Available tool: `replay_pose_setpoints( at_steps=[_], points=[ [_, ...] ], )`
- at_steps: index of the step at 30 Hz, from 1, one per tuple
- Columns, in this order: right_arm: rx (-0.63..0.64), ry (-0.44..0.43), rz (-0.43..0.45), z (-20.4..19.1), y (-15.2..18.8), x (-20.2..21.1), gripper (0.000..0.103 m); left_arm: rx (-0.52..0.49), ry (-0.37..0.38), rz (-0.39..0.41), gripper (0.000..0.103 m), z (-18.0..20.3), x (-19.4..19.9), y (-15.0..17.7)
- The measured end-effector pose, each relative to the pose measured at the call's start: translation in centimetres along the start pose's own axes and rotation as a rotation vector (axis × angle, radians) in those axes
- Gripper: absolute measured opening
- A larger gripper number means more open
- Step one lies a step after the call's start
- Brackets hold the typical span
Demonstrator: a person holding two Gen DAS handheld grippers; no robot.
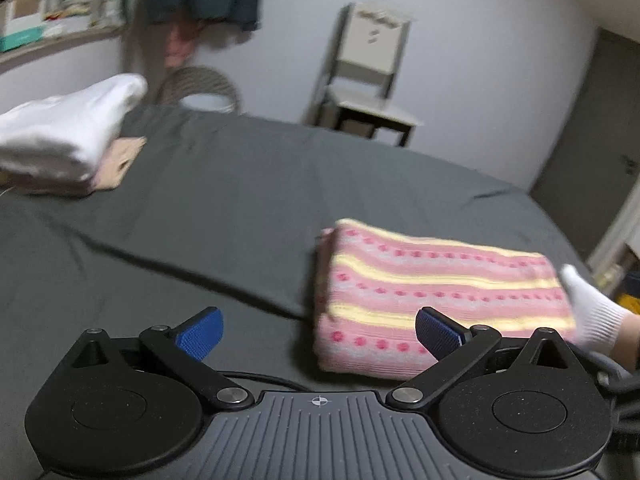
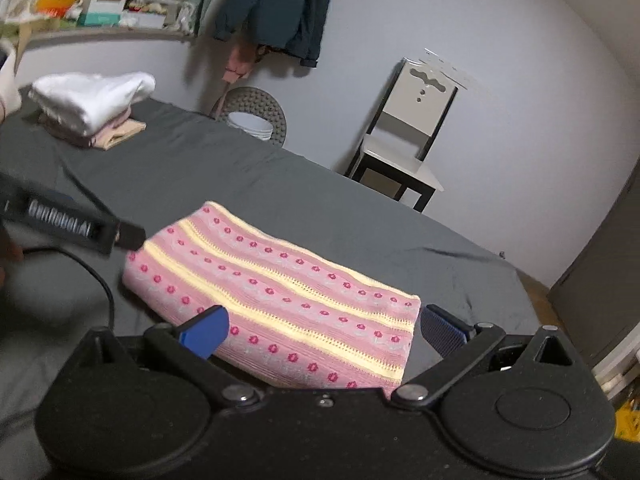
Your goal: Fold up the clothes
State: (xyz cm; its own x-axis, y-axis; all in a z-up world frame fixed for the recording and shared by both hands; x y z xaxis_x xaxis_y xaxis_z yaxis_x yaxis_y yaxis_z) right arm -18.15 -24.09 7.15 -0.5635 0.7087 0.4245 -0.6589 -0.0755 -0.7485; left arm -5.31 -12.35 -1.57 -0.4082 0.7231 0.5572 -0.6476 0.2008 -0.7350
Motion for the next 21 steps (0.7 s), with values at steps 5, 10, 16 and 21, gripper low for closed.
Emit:
replay_pose_setpoints(
  at_steps=[5,10,16,21],
  points=[
    [0.132,-0.028,0.048,-2.2,0.8,0.1,0.103,0.006,-0.03,-0.058,0.103,0.0,-0.4,-0.4],
    [0.326,-0.08,0.115,-6.0,1.8,0.6,0.103,-0.003,0.022,-0.099,0.103,0.3,-0.7,-0.8],
    [0.389,-0.097,0.15,-8.6,2.1,1.1,0.103,0.014,0.035,-0.079,0.103,-0.2,-0.1,-0.9],
    [0.457,-0.061,0.193,-10.3,2.6,1.1,0.103,-0.041,0.009,-0.087,0.103,-0.1,0.4,-0.9]
  ],
)
Point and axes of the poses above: each gripper's, at about its wrist camera, not at the fingertips, and x roughly against the way its jaws point, z to its right, y to its underside, the point moved 8 cm from there along -x, roughly the way its jaws point, and after that the axes turned 14 degrees about y, right-handed, at the moved point
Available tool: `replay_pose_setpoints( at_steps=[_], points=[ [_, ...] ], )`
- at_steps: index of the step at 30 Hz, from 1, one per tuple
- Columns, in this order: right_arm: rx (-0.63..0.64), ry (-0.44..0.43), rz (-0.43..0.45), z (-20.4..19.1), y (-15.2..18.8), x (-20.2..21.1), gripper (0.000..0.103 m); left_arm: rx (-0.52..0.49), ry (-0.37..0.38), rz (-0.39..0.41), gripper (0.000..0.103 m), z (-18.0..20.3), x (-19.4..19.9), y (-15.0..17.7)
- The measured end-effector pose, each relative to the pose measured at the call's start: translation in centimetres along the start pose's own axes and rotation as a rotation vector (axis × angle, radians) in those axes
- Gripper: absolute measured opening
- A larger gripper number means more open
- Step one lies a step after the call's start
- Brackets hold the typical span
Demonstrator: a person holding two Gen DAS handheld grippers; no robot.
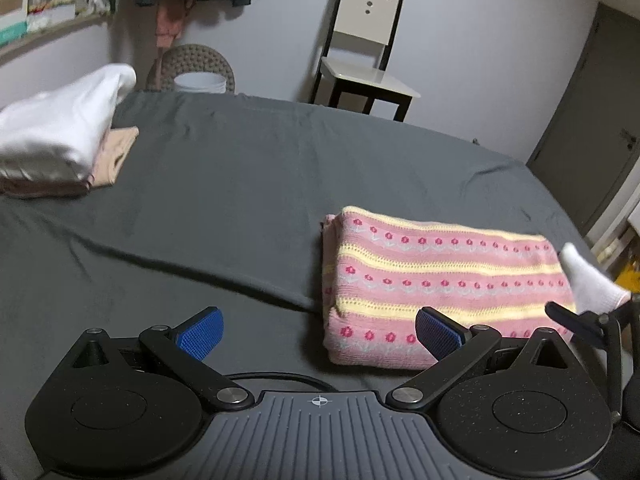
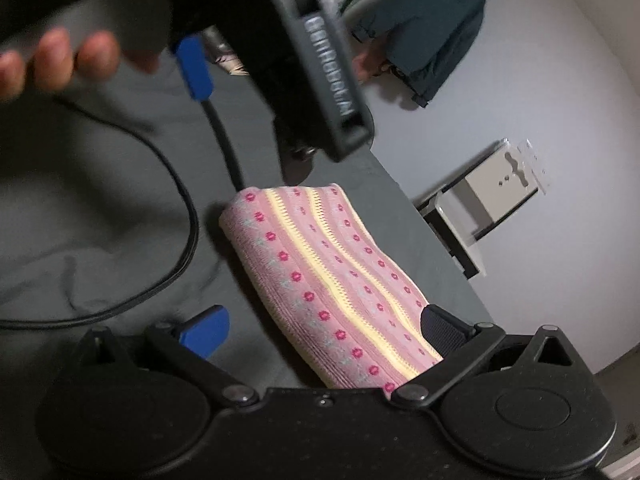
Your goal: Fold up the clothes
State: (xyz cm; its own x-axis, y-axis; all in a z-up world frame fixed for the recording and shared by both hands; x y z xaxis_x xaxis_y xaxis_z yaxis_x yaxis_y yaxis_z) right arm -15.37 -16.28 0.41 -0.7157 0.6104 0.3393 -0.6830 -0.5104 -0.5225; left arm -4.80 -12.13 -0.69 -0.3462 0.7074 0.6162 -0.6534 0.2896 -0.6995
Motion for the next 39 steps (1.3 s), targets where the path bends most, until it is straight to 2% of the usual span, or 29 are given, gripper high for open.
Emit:
replay_pose_setpoints(
  at_steps=[5,11,16,21,23,27,33,35,39],
  points=[
    [0.094,0.058,0.066,-1.3,-1.0,-0.5,0.103,-0.04,-0.026,0.009,0.103,-0.6,0.7,-0.4],
    [0.172,0.079,0.065,-2.5,-2.6,-2.7,0.103,-0.04,-0.037,-0.003,0.103,-1.7,0.8,-0.8],
    [0.184,0.037,0.01,-3.5,-2.4,-4.8,0.1,-0.063,-0.045,-0.013,0.103,-2.2,0.8,-1.2],
    [0.215,0.087,0.061,-4.0,-3.0,-5.2,0.096,-0.037,-0.04,0.004,0.103,-2.8,1.1,-1.9],
    [0.214,0.091,0.06,-4.1,-3.3,-5.5,0.087,-0.035,-0.043,0.008,0.103,-2.9,1.1,-2.0],
    [0.189,0.103,0.052,-4.3,-3.8,-6.0,0.08,-0.03,-0.053,0.006,0.103,-3.1,1.0,-2.0],
    [0.197,0.109,0.06,-4.9,-3.8,-5.8,0.054,-0.039,-0.065,-0.004,0.103,-3.0,0.7,-1.8],
    [0.206,0.105,0.067,-5.2,-3.6,-5.7,0.042,-0.041,-0.066,-0.008,0.103,-3.0,0.5,-1.7],
    [0.195,0.099,0.075,-5.2,-3.2,-5.6,0.032,-0.028,-0.05,-0.021,0.103,-3.0,0.1,-1.6]
  ],
)
Point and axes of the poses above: each gripper's, at about its wrist camera, not at the fingertips, and x roughly against the way its jaws point, z to its right, y to its underside, the point moved 8 cm from there along -x, roughly the way its jaws point, and after that the axes turned 14 degrees about y, right-handed, at the moved point
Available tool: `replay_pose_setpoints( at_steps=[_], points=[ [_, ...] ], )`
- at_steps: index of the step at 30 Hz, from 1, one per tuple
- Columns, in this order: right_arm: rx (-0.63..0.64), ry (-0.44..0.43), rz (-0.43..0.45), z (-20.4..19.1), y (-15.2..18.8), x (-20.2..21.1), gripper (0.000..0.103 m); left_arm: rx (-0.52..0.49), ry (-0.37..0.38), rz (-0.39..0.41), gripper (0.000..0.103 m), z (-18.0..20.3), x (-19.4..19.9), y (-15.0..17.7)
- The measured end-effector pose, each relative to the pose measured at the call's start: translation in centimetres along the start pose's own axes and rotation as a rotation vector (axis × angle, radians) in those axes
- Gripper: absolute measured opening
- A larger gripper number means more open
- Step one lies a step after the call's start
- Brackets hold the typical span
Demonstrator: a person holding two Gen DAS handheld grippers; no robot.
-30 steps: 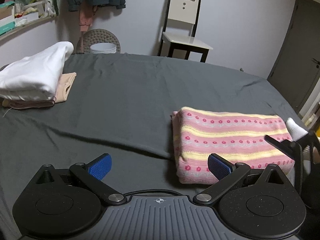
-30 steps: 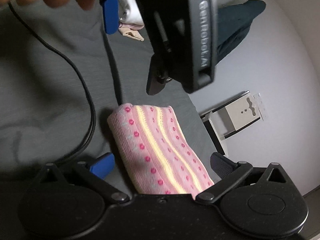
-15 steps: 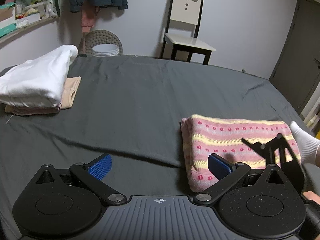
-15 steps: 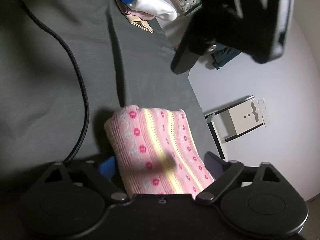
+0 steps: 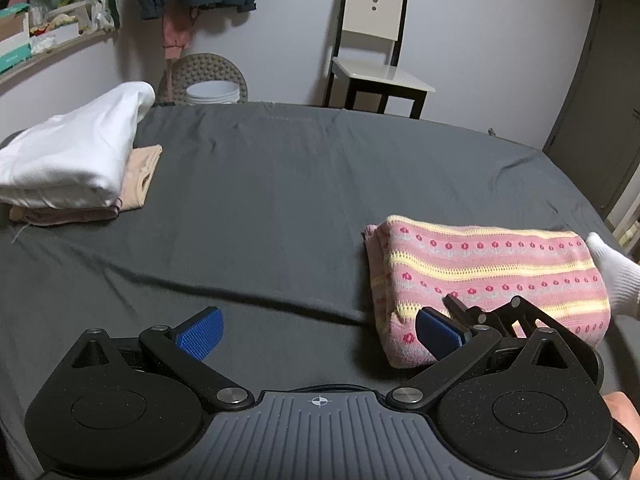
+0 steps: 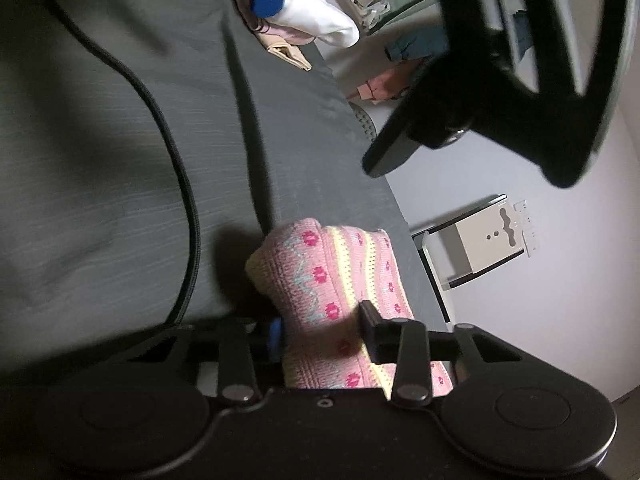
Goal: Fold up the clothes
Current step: 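Grasp the folded cardigan's end with the left tool while the right tool grasps beside it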
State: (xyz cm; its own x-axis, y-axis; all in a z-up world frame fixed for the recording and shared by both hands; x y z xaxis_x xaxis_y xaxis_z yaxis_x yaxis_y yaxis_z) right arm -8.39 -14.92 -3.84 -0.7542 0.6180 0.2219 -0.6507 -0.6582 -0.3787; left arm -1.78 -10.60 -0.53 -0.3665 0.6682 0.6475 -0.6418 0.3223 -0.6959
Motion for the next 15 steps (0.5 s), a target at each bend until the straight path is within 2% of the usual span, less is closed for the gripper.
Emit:
replay_pose_setpoints(
  at_steps=[2,7,9,15],
  points=[
    [-0.042,-0.006,-0.001,0.9,0.0,-0.3,0.027,0.032,0.054,-0.008,0.103,-0.1,-0.2,0.0],
    [-0.211,-0.008,-0.015,4.7,-0.2,0.3,0.025,0.236,0.308,-0.043,0.103,-1.0,-1.6,-0.4],
    [-0.282,-0.011,-0.025,6.4,-0.1,0.5,0.025,0.315,0.4,-0.081,0.103,-1.1,-2.8,-0.9],
    [-0.449,-0.027,-0.057,10.2,0.5,0.4,0.025,0.557,0.646,-0.1,0.103,-1.0,-7.2,-2.1]
  ],
)
Point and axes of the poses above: each gripper's, at about its wrist camera, not at the fingertips, and x roughly against the way its jaws point, z to its right, y to its underside, the point moved 8 cm from there along -x, roughly the way its jaws point, and after that the axes turned 14 degrees about y, right-handed, at the moved point
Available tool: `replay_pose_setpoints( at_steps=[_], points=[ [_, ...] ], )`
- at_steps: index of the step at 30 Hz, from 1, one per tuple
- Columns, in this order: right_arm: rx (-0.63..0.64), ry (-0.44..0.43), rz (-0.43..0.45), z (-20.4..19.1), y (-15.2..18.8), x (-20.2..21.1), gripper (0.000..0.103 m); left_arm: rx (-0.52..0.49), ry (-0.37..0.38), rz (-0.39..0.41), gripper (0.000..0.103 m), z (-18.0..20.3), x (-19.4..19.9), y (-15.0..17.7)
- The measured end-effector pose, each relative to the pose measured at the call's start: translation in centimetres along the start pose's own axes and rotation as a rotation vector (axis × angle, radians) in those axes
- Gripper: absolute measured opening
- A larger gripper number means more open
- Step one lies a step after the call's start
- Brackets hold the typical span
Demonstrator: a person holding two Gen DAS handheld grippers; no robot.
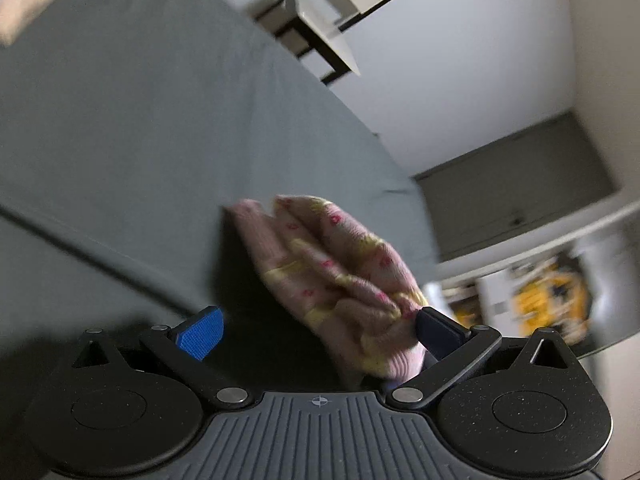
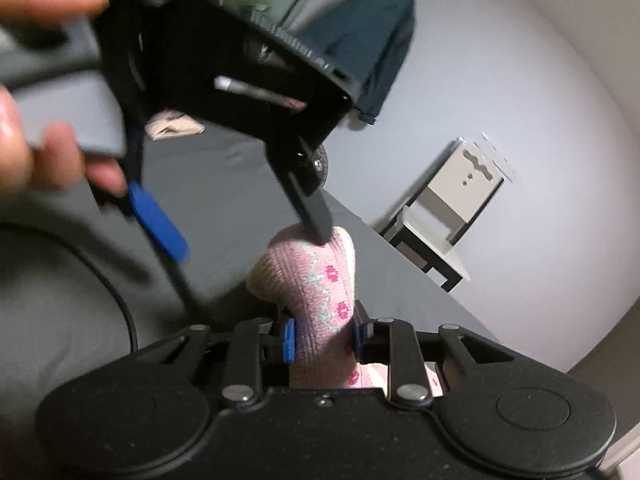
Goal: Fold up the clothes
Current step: 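Grasp the folded cardigan's end with the left tool while the right tool grasps beside it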
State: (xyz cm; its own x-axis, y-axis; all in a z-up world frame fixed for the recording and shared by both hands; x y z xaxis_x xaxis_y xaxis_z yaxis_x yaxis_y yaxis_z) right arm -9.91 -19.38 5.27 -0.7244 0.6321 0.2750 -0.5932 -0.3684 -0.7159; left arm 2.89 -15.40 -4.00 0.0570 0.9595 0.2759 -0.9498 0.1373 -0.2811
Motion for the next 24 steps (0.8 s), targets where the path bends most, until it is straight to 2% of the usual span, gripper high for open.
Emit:
replay_pose_setpoints(
  at_steps=[6,9,11,13,15,18,21,22,23,24],
  points=[
    [-0.037,-0.005,-0.007,1.2,0.0,-0.1,0.025,0.16,0.129,0.015,0.103,-1.3,-2.1,0.7],
    [-0.02,-0.016,0.006,0.6,-0.2,0.0,0.025,0.242,0.225,0.086,0.103,-1.5,-1.7,0.3],
    [-0.006,-0.023,0.015,0.1,-0.3,0.0,0.025,0.261,0.242,0.087,0.103,-1.7,-2.0,0.3],
    [-0.004,-0.026,0.017,0.1,-0.3,-0.1,0.025,0.277,0.219,0.047,0.103,-2.2,-3.0,1.0],
    [-0.004,-0.031,0.02,0.1,-0.3,-0.1,0.025,0.311,0.253,0.025,0.103,-2.4,-4.3,1.8],
    [0.04,-0.042,0.035,-0.3,-0.1,0.2,0.025,0.353,0.35,0.036,0.103,-2.0,-5.8,2.3],
    [0.123,-0.056,0.052,-1.1,-0.1,0.7,0.027,0.305,0.305,0.062,0.102,-1.9,-6.1,2.2],
    [0.141,-0.061,0.056,-1.2,-0.2,1.1,0.037,0.271,0.267,0.058,0.102,-1.8,-6.1,2.2],
    [0.155,-0.069,0.058,-1.3,-0.3,1.5,0.055,0.23,0.22,0.05,0.102,-1.7,-6.0,2.2],
    [0.154,-0.085,0.06,-0.9,-0.4,1.8,0.063,0.197,0.176,0.047,0.102,-1.7,-5.9,2.3]
  ],
)
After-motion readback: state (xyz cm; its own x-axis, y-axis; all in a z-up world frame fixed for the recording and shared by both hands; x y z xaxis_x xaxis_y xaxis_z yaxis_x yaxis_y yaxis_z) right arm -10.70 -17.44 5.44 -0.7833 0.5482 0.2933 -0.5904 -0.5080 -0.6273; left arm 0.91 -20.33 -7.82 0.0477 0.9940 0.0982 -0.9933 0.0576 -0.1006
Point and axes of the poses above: each gripper's, at about its wrist camera, not at the fingertips, and x roughly against the way its jaws point, z to its right, y to its underside, the point moved 8 cm from there along -x, roughly the way its jaws point, and after that the axes turned 14 degrees about y, right-handed, at the moved point
